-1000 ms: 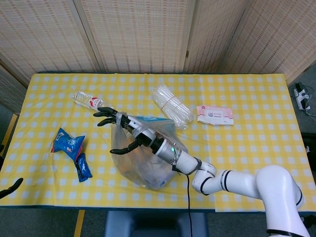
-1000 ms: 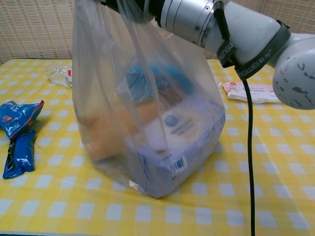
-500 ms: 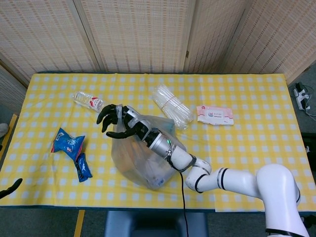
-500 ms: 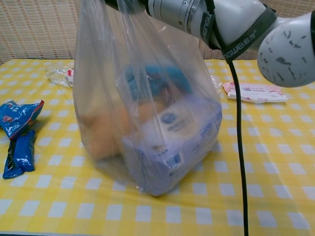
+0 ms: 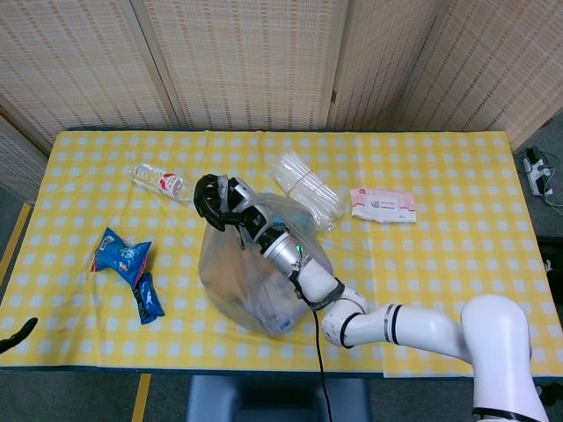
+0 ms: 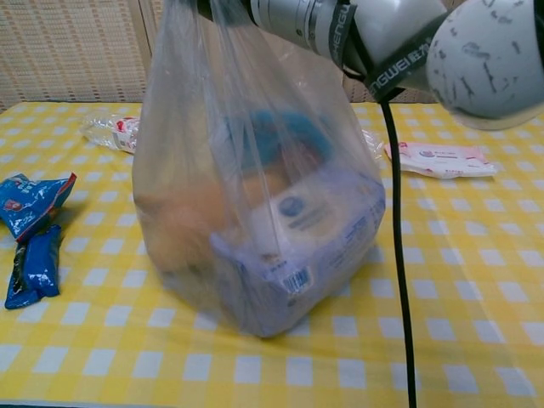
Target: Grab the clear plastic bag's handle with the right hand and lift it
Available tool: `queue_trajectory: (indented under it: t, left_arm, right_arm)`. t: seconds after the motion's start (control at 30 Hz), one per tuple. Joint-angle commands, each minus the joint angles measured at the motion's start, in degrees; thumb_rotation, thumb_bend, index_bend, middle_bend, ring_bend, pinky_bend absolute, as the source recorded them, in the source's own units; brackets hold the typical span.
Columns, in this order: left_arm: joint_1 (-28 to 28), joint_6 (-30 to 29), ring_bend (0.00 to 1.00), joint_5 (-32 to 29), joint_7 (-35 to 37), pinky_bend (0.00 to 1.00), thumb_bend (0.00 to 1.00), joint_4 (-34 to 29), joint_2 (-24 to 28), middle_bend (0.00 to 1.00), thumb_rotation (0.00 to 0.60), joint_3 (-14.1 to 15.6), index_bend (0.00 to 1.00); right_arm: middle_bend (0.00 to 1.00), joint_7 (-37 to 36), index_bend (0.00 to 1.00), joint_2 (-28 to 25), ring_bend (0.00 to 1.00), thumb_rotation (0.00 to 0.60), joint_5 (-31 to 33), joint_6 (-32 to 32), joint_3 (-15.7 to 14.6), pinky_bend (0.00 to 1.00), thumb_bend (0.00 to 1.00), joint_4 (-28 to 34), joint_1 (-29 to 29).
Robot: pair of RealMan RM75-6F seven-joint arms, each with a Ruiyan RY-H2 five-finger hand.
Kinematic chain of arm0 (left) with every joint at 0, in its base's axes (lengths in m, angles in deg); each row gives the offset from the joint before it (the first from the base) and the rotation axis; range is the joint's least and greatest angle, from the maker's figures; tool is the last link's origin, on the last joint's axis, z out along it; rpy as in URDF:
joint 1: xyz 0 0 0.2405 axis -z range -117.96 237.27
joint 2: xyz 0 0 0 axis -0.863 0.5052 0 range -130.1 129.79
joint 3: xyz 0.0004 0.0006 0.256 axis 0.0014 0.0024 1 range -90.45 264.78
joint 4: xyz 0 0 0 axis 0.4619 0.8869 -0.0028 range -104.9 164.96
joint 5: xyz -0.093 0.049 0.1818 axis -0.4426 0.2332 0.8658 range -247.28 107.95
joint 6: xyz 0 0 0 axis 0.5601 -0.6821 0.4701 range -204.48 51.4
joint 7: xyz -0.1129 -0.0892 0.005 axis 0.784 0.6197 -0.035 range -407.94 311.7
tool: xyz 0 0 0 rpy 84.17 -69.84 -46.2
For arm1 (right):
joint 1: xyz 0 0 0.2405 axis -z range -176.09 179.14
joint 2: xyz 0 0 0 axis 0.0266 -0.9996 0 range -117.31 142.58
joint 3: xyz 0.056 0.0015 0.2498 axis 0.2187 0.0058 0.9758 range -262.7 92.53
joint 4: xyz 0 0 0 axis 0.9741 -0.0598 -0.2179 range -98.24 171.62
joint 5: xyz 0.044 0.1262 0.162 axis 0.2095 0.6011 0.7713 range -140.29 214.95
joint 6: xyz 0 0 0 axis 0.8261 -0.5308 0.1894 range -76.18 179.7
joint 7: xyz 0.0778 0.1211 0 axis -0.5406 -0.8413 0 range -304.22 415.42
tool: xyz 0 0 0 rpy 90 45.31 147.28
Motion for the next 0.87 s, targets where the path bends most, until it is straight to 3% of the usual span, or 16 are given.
queue_trajectory:
  t: [0.03,0.3,0.57,0.73,0.87]
  left_arm:
    - [0.1,0.1,0.03,0.1,0.3,0.0,0.19,0.1,0.1,0.04,0.6,0.1,0.0]
    - [0.4,1.4,0.03,0.2,-0.3,0.0,0.19,-0.5,0.1,0.04,0.6,0.4,0.0]
    - [0.5,1.7,0.03,0.0,-1.3,0.0,0.19,-1.2,0.0,0.04,0.6,0.4,0.0]
    - [0.7,2.5,0.03,0.3,-1.5,0.0,0.19,-1.5,0.2,0.04,0.6,0.8,0.0]
    - [0.7,2.5,0.03,0.5,-1.2,0.0,0.19,-1.8,0.3,0.04,0.6,1.0,0.0]
  right_arm:
    - [0.7,4.5,0.75,-2.2,0.87,0.6,0.8,1.4,2.3,0.87,0.64,5.1,0.8]
    - [0.7,14.0,0.75,-9.9,0.87,0.6,3.7,-1.6,9.3,0.87,0.64,19.2,3.5]
    - [0.7,29.0,0.75,-16.3,0.87,0.6,13.0,-5.6,17.9,0.87,0.64,32.5,2.0]
    - [0.7,36.4,0.75,-17.3,0.87,0.6,18.2,-9.0,19.7,0.87,0.64,37.3,0.8]
    - [0.7,39.5,0.75,-16.3,0.87,0.6,20.8,-11.2,19.6,0.87,0.64,37.5,0.1]
